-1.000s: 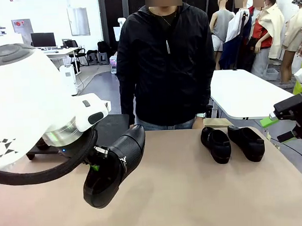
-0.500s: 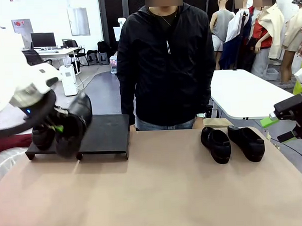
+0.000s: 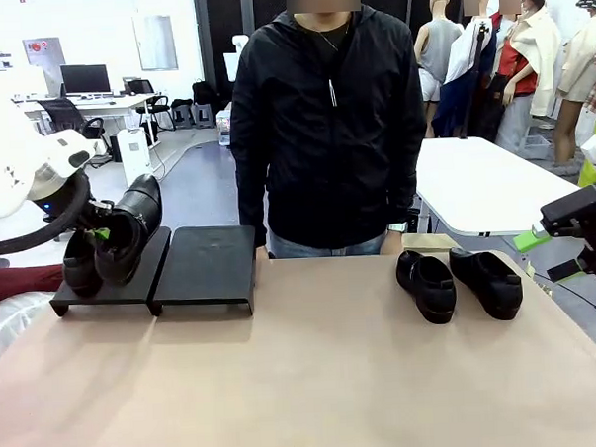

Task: Organize the shoes by placing them on the stand.
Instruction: Place the Shoe from the middle of the table onto the Shoes Stand.

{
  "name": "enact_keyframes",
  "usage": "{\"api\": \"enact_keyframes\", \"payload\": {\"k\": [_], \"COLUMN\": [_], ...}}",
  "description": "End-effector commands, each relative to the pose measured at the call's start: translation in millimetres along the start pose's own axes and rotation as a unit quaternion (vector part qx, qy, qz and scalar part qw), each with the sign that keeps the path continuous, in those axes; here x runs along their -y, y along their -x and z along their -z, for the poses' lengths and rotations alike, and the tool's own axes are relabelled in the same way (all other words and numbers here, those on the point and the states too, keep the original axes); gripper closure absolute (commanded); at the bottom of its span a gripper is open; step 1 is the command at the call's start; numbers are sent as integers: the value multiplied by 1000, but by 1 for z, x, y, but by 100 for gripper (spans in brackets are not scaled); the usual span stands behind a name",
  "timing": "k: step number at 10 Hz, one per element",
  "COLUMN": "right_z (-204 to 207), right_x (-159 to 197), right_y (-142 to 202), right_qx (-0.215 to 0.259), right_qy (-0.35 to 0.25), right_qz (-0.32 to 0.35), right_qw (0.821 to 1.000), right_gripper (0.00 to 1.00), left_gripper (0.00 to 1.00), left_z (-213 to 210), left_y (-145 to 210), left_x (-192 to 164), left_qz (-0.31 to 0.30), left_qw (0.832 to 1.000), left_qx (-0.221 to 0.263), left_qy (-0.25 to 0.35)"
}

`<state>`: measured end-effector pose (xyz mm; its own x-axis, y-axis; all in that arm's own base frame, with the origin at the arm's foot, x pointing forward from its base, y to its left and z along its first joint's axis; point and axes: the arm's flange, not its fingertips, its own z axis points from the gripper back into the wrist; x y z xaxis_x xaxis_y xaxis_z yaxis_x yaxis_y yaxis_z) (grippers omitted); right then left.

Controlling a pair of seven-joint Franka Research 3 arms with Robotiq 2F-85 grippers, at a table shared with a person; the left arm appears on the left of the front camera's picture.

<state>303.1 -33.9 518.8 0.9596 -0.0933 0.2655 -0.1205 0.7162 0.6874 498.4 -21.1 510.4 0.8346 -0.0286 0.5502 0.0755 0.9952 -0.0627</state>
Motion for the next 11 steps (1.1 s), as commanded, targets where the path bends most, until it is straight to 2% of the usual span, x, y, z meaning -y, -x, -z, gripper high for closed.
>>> {"api": "enact_keyframes", "payload": {"k": [1, 2, 5, 6, 11], "right_z": [0, 0, 0, 0, 0], "right_x": [-1, -1, -1, -1, -1], "right_y": [-1, -1, -1, -1, -1], "right_qx": [3, 3, 3, 3, 3], "right_qy": [-15, -15, -15, -15, -15], "right_qz": [-2, -2, -2, -2, -2], "right_qw": [1000, 1000, 1000, 1000, 1000], "right_gripper": [0, 0, 0, 0, 0], "left_gripper": [100, 100, 100, 100, 100], "left_z": [-19, 0, 4, 15, 56], "left_y": [-5, 0, 0, -13, -51], "left_x": [10, 0, 2, 4, 7], "left_qz": [-51, 0, -14, -38, -49], "left_qw": [998, 1000, 1000, 999, 997], "left_qx": [-12, 0, -13, -8, -37], "left_qy": [28, 0, 9, -26, -35]}}
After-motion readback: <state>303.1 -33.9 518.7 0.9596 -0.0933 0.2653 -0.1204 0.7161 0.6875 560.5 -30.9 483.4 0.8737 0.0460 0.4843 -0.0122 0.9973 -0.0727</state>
